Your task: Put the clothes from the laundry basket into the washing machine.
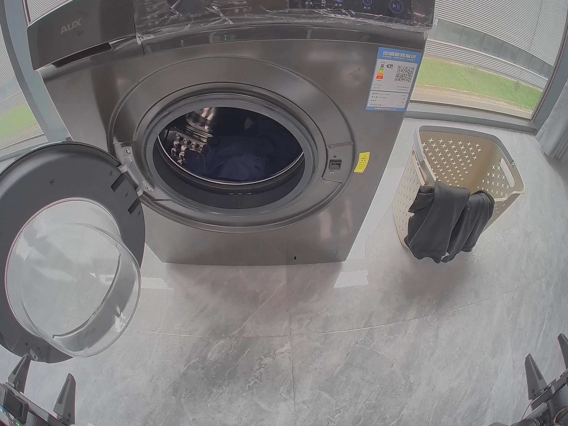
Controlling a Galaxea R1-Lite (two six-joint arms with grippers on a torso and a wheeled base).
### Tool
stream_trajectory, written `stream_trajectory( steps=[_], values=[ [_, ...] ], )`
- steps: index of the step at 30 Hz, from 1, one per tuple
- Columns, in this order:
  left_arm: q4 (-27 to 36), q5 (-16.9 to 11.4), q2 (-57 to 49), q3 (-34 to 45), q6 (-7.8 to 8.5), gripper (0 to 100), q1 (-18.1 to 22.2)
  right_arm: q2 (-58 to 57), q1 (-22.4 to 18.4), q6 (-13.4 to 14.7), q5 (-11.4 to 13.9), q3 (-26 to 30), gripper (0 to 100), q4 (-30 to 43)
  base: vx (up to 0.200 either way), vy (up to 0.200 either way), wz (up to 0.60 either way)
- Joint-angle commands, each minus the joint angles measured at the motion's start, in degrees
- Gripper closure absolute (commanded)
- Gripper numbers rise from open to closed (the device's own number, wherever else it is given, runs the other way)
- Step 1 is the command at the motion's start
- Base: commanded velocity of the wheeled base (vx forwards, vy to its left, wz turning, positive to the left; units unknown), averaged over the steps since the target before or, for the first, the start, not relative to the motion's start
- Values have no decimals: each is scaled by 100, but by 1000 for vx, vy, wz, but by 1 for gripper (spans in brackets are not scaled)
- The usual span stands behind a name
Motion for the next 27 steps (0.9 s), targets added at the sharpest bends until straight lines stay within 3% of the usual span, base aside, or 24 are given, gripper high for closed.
stream_trajectory(
  steps=[1,8,15,27],
  values=[
    [-36,-185,-256,84,174,0,-53,-31,-17,17,18,101,0,3,0,0,0],
    [-36,-229,-256,84,130,0,-53,-31,-17,-36,27,101,0,3,0,0,0],
    [-36,-194,-256,84,42,0,-53,-31,-17,-36,27,101,0,3,0,-200,0],
    [-36,-203,-256,84,86,0,-53,-31,-17,-36,27,101,0,3,0,-200,0]
  ],
)
